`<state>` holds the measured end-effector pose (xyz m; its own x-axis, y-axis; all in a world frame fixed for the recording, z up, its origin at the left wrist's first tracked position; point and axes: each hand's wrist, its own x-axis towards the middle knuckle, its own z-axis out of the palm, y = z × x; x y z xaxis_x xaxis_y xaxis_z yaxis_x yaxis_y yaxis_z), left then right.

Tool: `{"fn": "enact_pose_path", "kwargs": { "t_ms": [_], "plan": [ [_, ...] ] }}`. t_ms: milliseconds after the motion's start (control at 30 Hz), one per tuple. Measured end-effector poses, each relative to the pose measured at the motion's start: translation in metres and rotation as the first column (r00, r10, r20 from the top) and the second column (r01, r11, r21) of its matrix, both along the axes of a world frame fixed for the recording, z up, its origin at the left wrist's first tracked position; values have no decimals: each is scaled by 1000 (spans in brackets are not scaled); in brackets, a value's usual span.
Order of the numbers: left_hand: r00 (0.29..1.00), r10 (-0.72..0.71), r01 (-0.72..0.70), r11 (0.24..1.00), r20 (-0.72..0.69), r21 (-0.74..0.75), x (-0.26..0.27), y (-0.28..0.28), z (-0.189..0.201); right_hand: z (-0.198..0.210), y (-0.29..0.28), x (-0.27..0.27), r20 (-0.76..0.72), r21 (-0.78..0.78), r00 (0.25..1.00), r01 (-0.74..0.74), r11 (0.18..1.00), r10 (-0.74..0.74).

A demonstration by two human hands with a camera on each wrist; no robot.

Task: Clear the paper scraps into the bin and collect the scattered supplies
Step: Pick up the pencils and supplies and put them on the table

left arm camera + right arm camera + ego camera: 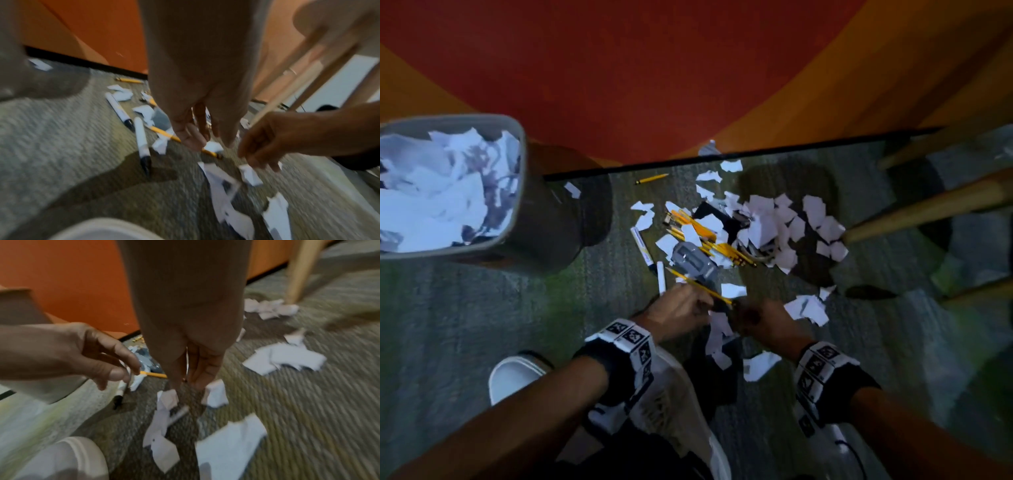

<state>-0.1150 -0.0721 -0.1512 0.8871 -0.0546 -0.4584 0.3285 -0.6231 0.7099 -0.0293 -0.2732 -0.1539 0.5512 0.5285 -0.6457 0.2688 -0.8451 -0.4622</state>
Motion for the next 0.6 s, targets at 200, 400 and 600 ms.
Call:
{"fn": "enact_pose_path", "kwargs": {
  "t_ms": [200, 400, 600],
  "plan": [
    [968, -251, 249, 963, 9, 103, -2, -30, -34, -36, -24, -2, 53, -11, 990, 129, 992, -129],
    [916, -400, 380, 855, -16, 352, -11, -45, -61, -37, -32, -10, 122, -223, 991, 79, 972, -53],
    [916, -401, 374, 873, 24, 313, -4, -52, -65, -56, -34, -11, 194, -108, 973, 147, 983, -124]
  ]
}}
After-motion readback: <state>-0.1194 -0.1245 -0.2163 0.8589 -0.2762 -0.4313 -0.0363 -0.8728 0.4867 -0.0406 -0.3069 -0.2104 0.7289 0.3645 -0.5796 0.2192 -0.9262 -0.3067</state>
